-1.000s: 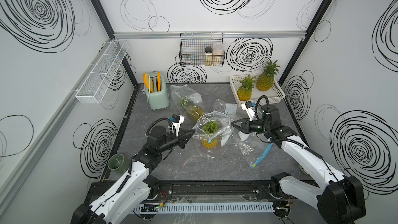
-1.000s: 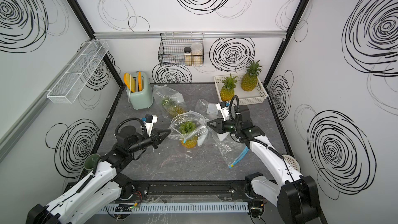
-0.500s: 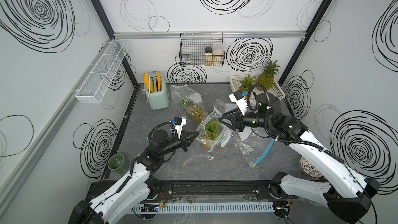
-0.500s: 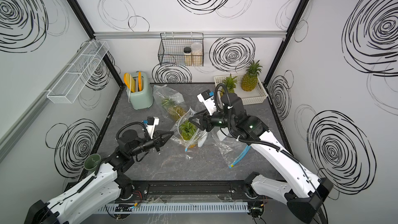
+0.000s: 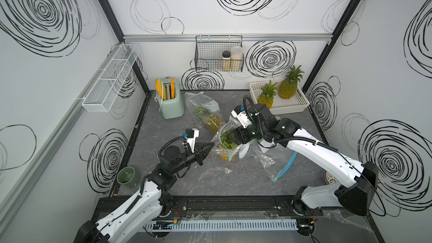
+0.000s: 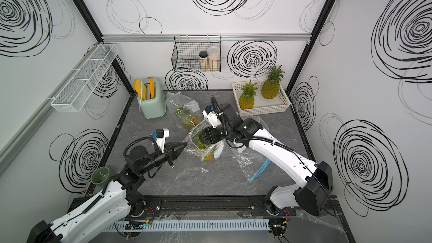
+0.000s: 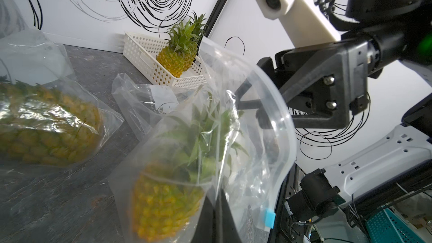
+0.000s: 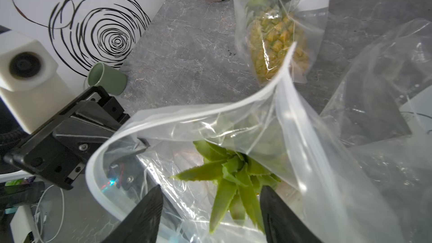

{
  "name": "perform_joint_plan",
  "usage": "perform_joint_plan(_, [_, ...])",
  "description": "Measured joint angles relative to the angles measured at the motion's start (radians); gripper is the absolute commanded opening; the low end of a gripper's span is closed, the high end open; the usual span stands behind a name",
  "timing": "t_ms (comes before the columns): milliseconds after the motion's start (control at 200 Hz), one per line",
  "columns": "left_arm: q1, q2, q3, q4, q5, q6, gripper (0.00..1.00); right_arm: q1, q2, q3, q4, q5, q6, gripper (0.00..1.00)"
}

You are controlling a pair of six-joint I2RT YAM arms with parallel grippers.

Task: Open the zip-top bag and take out the pineapple
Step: Pick up the pineapple from the zipper food storage bag.

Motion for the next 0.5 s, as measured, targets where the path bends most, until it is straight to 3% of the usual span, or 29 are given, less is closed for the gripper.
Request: perform_joint_plan(500, [0.000,0.059,-0.035,0.122,-0.009,-0.015,0.00,0.000,0.164,0.064,-0.010,0.034,-0.002,0.76])
